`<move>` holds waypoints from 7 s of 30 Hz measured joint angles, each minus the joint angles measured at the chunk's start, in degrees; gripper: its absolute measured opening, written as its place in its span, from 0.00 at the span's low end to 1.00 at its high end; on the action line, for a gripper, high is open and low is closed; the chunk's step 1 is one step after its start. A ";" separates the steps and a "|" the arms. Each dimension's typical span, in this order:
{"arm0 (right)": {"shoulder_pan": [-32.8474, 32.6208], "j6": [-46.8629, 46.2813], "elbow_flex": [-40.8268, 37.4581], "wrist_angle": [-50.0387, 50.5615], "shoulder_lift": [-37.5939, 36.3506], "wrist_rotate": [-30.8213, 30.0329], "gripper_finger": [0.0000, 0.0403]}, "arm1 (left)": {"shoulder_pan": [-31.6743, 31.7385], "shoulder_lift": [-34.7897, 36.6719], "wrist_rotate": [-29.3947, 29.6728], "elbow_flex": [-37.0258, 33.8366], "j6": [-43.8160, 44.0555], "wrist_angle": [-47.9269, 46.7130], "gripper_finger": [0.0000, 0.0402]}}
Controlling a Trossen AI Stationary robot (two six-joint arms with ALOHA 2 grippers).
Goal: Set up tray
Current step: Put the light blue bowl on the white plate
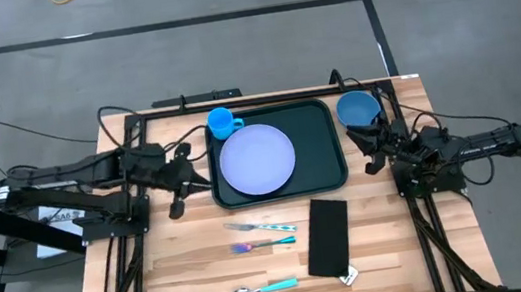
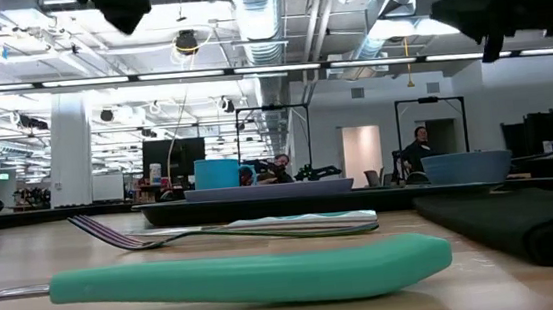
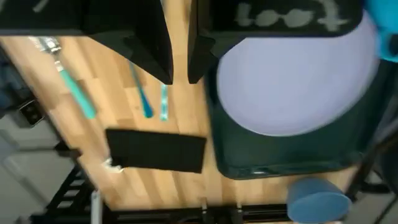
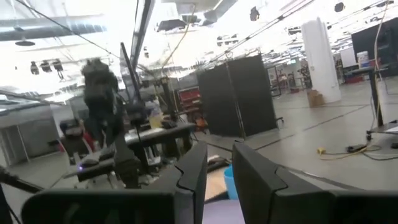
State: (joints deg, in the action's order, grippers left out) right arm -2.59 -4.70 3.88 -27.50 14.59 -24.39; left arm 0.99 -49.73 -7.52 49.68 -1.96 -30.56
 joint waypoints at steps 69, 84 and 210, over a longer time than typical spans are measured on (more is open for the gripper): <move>48.93 9.10 70.92 97.50 82.37 28.20 0.45 | -3.60 9.61 8.06 -17.19 6.30 21.22 0.09; 47.01 7.76 70.92 97.32 88.71 23.88 0.45 | -3.60 9.59 7.88 -17.17 6.25 20.77 0.09; 2.64 19.42 124.35 117.49 113.11 17.08 0.00 | -3.58 9.60 7.94 -17.17 6.28 20.24 0.09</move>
State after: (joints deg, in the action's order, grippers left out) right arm 0.05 14.72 128.23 90.00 127.70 -7.31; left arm -2.59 -40.12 0.42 32.51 4.32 -10.33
